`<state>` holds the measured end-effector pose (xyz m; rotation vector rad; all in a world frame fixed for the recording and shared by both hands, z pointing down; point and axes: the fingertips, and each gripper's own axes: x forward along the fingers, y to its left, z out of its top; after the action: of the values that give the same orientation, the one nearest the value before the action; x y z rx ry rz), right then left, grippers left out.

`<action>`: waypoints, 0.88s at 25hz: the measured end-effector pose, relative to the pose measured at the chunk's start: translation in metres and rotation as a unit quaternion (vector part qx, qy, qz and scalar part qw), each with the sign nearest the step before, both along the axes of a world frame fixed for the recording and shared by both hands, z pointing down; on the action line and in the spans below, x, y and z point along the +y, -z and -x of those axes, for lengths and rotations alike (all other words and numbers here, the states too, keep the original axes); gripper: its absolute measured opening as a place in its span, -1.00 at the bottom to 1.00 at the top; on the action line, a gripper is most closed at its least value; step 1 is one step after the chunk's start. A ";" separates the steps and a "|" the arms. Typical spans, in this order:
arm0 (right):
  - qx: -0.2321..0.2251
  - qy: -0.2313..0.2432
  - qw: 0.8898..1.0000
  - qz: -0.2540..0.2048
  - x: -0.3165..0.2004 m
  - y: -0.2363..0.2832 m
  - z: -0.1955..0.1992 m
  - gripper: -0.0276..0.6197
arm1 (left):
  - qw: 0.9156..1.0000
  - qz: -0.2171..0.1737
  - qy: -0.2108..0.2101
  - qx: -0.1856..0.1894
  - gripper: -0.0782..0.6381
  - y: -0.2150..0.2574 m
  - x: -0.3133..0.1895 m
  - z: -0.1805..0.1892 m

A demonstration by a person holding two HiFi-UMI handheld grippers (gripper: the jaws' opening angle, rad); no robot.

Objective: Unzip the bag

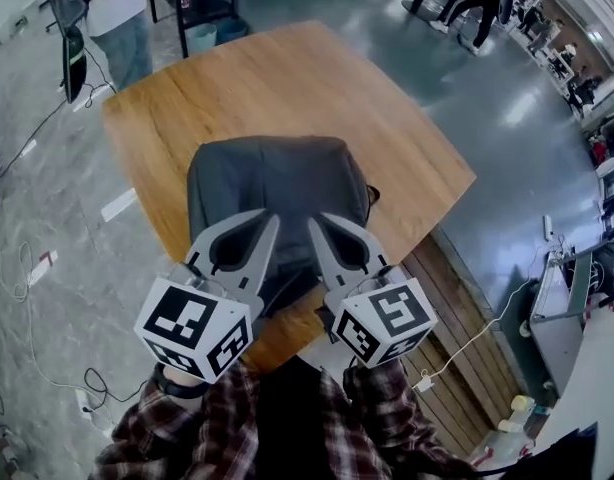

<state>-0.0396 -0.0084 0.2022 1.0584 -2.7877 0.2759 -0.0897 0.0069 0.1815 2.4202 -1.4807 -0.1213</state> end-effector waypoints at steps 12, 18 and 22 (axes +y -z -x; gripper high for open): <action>0.014 0.000 1.000 -0.007 0.003 0.009 0.004 -0.88 | 1.000 -0.004 -0.016 -0.011 -0.76 0.005 -0.004 -0.008; 0.015 -0.006 1.000 -0.004 0.002 0.006 0.001 -0.88 | 1.000 -0.002 -0.021 -0.008 -0.76 0.003 -0.006 -0.011; 0.016 -0.011 1.000 -0.002 0.002 0.005 0.000 -0.88 | 1.000 0.001 -0.023 -0.011 -0.76 0.002 -0.007 -0.011</action>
<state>-0.0398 -0.0067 0.1968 1.0844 -2.7518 0.2536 -0.0787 0.0003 0.1800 2.4603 -1.4318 -0.0846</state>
